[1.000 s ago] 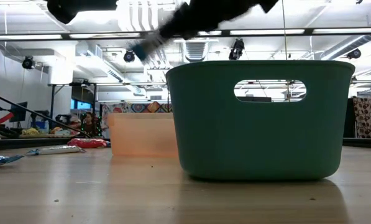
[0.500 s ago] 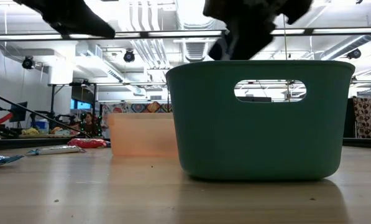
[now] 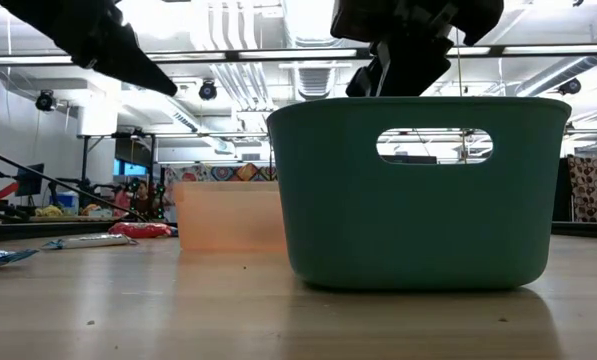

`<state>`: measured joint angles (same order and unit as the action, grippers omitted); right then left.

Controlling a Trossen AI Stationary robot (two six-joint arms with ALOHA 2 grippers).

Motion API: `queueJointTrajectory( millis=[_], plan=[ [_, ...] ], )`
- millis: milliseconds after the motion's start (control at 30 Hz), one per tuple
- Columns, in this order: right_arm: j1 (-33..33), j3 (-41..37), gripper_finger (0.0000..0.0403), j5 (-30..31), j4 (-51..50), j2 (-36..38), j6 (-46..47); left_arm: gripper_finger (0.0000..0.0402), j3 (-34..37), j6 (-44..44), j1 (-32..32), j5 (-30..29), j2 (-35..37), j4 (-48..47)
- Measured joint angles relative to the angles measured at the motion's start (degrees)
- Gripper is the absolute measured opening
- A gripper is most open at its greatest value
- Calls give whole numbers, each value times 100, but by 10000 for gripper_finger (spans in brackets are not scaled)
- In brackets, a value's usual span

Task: Sort candy
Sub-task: Put the white chocolate bar into the green bin, then put the red chocolate bar into the orange bin

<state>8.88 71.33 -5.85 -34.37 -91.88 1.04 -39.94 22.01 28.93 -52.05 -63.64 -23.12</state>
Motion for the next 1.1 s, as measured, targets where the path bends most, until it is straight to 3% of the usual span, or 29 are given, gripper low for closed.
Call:
queueJointTrajectory(
  millis=[167, 267, 533, 667, 900, 1100],
  plan=[
    [0, 30, 119, 0, -103, 0, 1, 48, 0, 594, -69, 36, -11, -36],
    [0, 59, 129, 1, -186, 27, -9, 42, -55, 598, -267, 377, -13, -229],
    [0, 63, 138, -6, -426, 146, 63, 37, -68, 416, -1521, 2455, -14, -1131],
    [0, 63, 135, -8, -446, 172, 70, 37, -47, 243, -2245, 3097, -15, -1629],
    [0, 63, 140, -8, -434, 173, 36, 37, -17, -486, -3250, 3573, -15, -1898],
    [0, 61, 139, -6, -411, 173, -37, 37, -9, -439, -3984, 3779, -56, -1846]
  ],
)
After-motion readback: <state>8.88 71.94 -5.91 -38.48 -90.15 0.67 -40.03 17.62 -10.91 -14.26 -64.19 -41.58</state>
